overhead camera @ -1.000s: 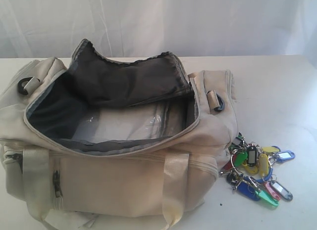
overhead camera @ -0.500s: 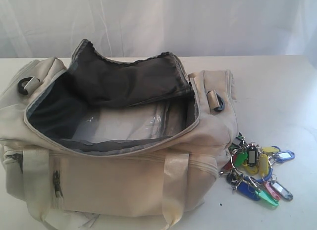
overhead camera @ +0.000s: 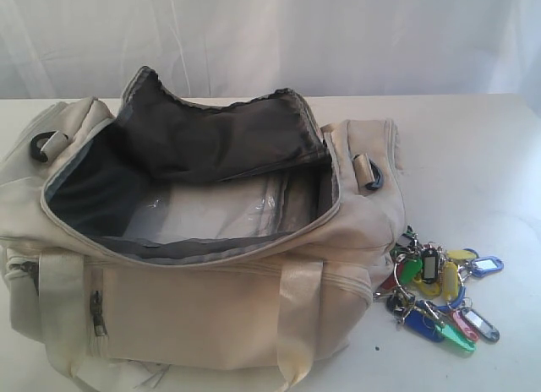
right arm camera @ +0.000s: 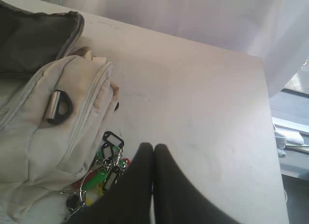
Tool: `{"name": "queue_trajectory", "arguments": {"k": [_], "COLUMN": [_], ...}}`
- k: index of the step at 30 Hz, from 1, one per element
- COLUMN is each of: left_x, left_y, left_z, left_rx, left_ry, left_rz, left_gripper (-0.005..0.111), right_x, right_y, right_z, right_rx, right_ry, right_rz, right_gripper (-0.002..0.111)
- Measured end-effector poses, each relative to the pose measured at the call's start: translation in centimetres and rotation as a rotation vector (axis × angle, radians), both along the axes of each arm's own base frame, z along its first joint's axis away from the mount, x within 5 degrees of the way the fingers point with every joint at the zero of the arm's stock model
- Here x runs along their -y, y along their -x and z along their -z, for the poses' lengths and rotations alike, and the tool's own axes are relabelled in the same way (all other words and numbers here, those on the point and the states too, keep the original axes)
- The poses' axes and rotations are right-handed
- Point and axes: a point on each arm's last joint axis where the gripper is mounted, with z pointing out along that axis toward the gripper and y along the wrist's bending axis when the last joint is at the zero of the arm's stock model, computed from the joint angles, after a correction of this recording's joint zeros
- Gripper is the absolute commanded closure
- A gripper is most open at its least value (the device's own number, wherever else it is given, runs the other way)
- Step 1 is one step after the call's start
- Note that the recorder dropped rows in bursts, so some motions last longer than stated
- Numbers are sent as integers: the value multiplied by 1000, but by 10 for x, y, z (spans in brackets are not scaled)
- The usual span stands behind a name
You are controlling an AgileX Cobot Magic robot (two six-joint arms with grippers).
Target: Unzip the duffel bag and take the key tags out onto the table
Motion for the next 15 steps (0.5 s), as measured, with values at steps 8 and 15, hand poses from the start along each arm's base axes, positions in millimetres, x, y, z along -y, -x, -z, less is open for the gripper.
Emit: {"name": "queue_trajectory", "arguments": {"k": [8, 15], "left_x": [0, 0], "left_y": [0, 0], "left_z": [-1, -1], "left_rx": [7, 7], "left_ry": [-7, -12], "left_rz": [-1, -2], "left_gripper": [107, 107], "right_x": [0, 0], "right_y": [0, 0], "right_z": [0, 0], "right_rx": [0, 0], "right_ry": [0, 0], "right_rz": [0, 0], "right_gripper": [108, 108]}}
